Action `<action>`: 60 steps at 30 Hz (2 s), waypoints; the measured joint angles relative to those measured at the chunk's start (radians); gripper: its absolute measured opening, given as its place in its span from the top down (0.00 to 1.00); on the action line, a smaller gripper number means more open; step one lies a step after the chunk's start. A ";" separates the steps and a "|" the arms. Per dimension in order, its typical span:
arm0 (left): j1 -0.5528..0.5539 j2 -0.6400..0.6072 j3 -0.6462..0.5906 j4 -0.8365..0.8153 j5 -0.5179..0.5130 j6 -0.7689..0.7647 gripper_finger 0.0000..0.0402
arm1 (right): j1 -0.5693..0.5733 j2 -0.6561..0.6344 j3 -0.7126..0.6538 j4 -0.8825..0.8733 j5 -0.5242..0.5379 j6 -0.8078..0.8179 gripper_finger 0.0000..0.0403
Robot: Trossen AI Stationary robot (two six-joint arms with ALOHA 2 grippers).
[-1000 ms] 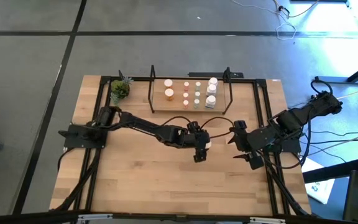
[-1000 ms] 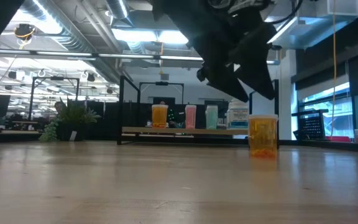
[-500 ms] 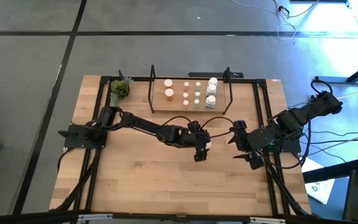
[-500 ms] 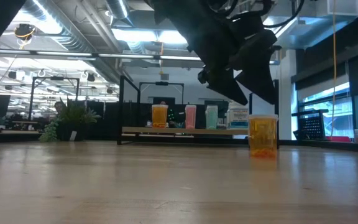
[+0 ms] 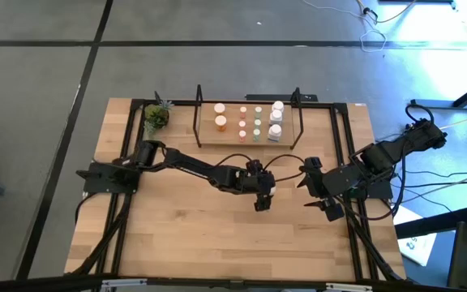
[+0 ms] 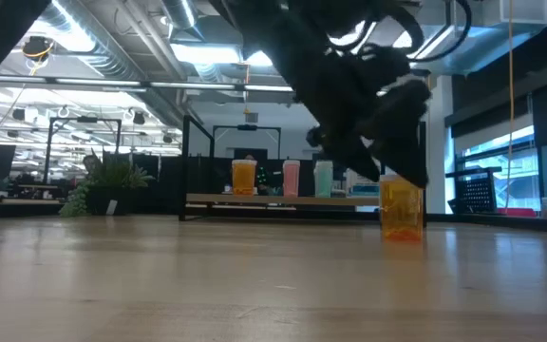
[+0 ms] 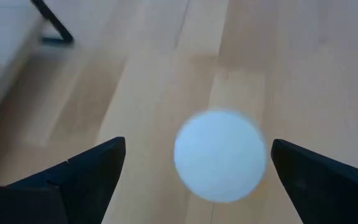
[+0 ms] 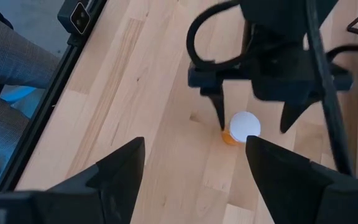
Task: Pick and place medicine bottles onto shelf by color
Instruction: Put the orange pill bottle on the shelf aligned with the orange pill bottles
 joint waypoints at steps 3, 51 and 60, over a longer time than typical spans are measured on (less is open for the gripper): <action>0.004 0.009 -0.003 -0.004 0.005 0.000 0.01 | 0.000 0.000 0.000 0.001 0.000 -0.001 0.30; -0.017 0.028 -0.002 0.034 -0.017 -0.088 0.43 | 0.000 0.000 0.000 0.006 0.000 -0.001 0.30; -0.018 0.028 -0.002 0.033 -0.017 -0.083 0.55 | 0.000 0.000 0.000 0.006 0.000 0.000 0.30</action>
